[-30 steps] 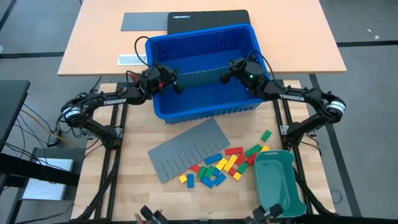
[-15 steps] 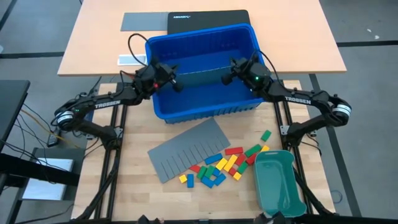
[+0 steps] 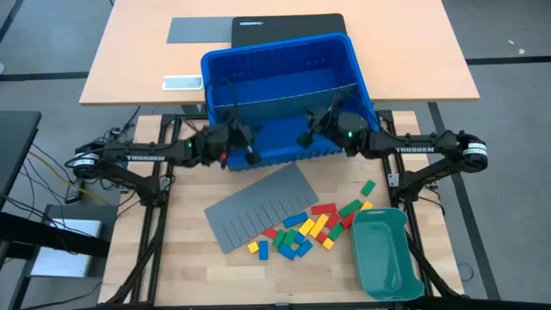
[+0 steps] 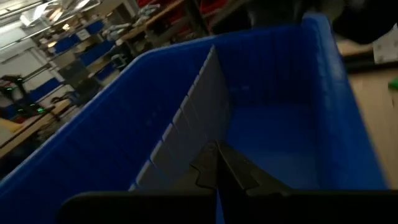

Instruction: Sort Items/Unsort Items

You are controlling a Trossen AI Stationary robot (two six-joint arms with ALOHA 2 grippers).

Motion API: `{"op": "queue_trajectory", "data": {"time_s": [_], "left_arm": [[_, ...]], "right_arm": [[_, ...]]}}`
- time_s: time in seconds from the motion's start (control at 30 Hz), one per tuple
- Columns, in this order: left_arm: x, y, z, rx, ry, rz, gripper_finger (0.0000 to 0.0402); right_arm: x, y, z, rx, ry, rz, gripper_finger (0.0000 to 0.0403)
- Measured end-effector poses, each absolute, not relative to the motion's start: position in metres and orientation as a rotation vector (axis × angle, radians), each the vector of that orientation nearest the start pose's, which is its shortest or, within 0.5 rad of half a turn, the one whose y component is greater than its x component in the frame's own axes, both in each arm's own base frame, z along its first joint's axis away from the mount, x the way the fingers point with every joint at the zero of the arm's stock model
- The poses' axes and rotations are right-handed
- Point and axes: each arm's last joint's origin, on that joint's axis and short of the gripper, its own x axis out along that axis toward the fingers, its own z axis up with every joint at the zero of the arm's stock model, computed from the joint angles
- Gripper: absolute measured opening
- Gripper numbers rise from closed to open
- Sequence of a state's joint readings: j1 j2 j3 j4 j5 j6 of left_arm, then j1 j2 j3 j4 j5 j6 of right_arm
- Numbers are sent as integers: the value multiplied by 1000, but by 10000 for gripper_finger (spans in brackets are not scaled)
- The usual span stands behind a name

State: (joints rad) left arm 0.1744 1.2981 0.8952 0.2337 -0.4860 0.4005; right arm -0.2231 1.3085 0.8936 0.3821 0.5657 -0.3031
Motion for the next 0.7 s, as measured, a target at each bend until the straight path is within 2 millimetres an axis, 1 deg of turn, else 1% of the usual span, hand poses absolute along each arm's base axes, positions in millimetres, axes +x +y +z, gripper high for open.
{"op": "queue_trajectory", "data": {"time_s": [0.1,0.2,0.3,0.43,0.57,0.7], "left_arm": [[285,32,302,448,309,617,5],[283,0,303,465,303,575,5],[280,-31,302,454,285,507,5],[272,-70,297,421,285,395,5],[259,-101,289,322,308,291,5],[248,-129,280,257,332,204,5]], "right_arm": [[285,-52,314,-334,153,-729,1],[287,-22,315,-352,147,-655,3],[287,11,313,-366,156,-545,4],[281,51,304,-340,201,-397,4],[272,82,295,-271,253,-286,8],[261,105,288,-217,299,-206,21]]}}
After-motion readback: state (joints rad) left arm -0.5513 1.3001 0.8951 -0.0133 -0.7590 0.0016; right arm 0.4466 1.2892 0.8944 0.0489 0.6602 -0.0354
